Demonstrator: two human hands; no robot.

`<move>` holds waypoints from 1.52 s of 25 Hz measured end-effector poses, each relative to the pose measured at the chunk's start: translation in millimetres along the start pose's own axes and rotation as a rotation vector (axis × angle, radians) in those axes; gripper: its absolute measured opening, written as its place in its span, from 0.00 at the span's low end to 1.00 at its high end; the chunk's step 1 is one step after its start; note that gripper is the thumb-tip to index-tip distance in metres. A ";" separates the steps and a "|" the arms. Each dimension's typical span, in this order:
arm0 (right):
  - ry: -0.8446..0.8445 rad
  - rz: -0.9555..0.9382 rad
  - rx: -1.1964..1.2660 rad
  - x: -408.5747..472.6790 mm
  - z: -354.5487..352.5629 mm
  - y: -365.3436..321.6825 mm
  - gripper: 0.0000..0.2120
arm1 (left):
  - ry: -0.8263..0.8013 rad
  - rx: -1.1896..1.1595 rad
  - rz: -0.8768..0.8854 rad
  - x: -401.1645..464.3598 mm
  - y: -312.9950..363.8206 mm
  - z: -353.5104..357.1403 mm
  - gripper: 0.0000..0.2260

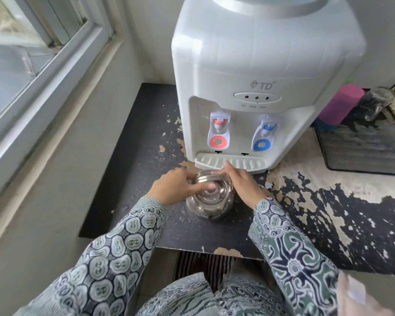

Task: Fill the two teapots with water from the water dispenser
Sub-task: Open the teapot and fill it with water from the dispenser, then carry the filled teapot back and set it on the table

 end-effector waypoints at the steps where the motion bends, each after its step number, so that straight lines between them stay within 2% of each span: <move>1: 0.017 0.023 0.023 -2.4 -0.8 0.6 0.25 | 0.008 -0.043 -0.009 2.5 -1.3 -1.7 0.30; 3: 0.048 0.023 0.063 -9.5 1.1 3.6 0.24 | 0.021 -0.087 -0.015 4.5 -7.0 0.9 0.30; 6: 0.102 -0.142 0.054 -17.1 5.1 9.5 0.25 | 0.187 -0.010 0.135 0.7 -16.6 12.6 0.20; 8: 0.139 -0.201 0.023 -15.1 3.7 14.6 0.22 | 0.327 -0.138 0.257 -6.4 -16.0 14.1 0.12; 9: 0.158 -0.205 0.017 -14.0 2.9 16.3 0.18 | 0.347 -0.257 0.273 -9.0 -16.7 14.2 0.10; 12: 0.181 -0.213 0.028 -15.7 2.5 17.1 0.06 | 0.307 -0.513 0.289 -12.9 -17.4 18.6 0.06; 15: 0.182 -0.209 0.044 -25.2 -4.4 16.9 0.08 | 0.248 -0.594 0.310 -10.0 -10.2 22.0 0.02; 20: 0.314 -0.172 0.105 -70.8 -40.2 36.2 0.10 | 0.066 -0.650 0.402 -9.9 39.9 45.4 0.02; 26: 0.597 -0.106 0.159 -187.3 -116.4 85.0 0.10 | -0.261 -0.628 0.593 -44.5 160.5 118.7 0.05; 31: 0.855 0.026 0.166 -350.6 -171.5 158.5 0.09 | -0.573 -0.580 0.702 -115.6 269.5 244.2 0.08; 36: 1.069 0.211 0.094 -522.2 -208.4 225.4 0.08 | -0.757 -0.561 0.864 -192.2 370.1 382.6 0.18; 38: 1.168 0.287 0.084 -583.2 -217.1 248.8 0.10 | -0.847 -0.528 0.904 -221.8 402.7 436.5 0.19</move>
Point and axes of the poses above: each hand's wrist, its own x-axis towards the middle knuckle, its own z-axis out of the palm, y = z × x, the point moved 4 cm from there along x, towards the middle knuckle, and after that the axes turned 12 degrees about -x, right-handed, at the moved point
